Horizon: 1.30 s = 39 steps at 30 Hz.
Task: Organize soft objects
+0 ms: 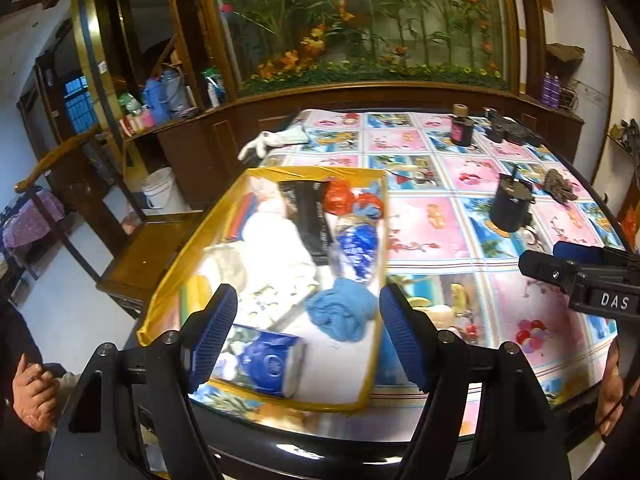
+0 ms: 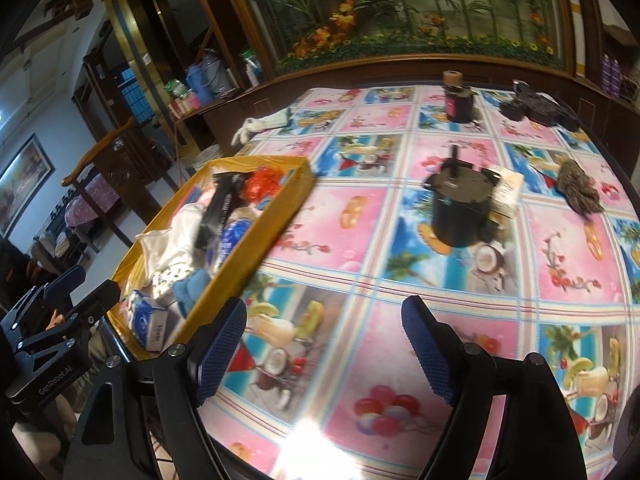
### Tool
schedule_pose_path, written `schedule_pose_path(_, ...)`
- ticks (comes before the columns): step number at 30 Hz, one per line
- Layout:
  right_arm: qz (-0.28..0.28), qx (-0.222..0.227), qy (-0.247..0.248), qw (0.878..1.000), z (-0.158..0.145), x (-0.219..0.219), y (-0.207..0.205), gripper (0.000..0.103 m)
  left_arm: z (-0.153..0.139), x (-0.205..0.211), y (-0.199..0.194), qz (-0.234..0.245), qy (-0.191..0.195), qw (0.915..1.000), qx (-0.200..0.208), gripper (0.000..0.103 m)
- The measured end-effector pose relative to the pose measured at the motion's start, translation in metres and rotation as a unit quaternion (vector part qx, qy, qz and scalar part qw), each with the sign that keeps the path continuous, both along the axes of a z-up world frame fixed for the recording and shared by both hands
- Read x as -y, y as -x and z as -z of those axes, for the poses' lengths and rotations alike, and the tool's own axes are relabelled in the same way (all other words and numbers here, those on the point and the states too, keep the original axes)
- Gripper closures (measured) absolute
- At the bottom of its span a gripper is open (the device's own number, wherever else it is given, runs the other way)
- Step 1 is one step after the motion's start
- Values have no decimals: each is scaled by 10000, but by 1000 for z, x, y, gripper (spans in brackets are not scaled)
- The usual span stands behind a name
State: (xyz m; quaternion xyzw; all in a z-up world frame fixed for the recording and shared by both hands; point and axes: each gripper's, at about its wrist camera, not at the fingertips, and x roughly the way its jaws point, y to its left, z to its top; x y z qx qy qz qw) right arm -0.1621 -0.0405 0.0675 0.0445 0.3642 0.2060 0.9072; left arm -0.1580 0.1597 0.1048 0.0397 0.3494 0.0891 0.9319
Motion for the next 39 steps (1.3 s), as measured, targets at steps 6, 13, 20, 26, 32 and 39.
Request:
schedule_pose_path(6,672,-91,-152,9976,2,60,-15,22,8,27,-10,727,687,9946,-266,30)
schedule_pose_path(13,1952,-264,-466,9793,-2,132,-49,23,20,55,-18,1214,1020,9859,-536,30)
schedule_pose_path(20,3247,-264,-531,9440,-8,172,-107,22,23,53,-20,1368,1245,9814,-517,30)
schedule_pose_path(26,3490,-487,33,9359,-9,163,-159,23,27,49,-25,1407,1363,9791,-553,30)
schedule_pose_path(32,2272,-483,417,9718,-11,99,-188,39,33,47,-31,1462,1465,9765,-598,30)
schedule_pose_path(39,1911,-1273,484,9721,13,81,-247,50,39,47,-32,1470,1483,9756,-685,30)
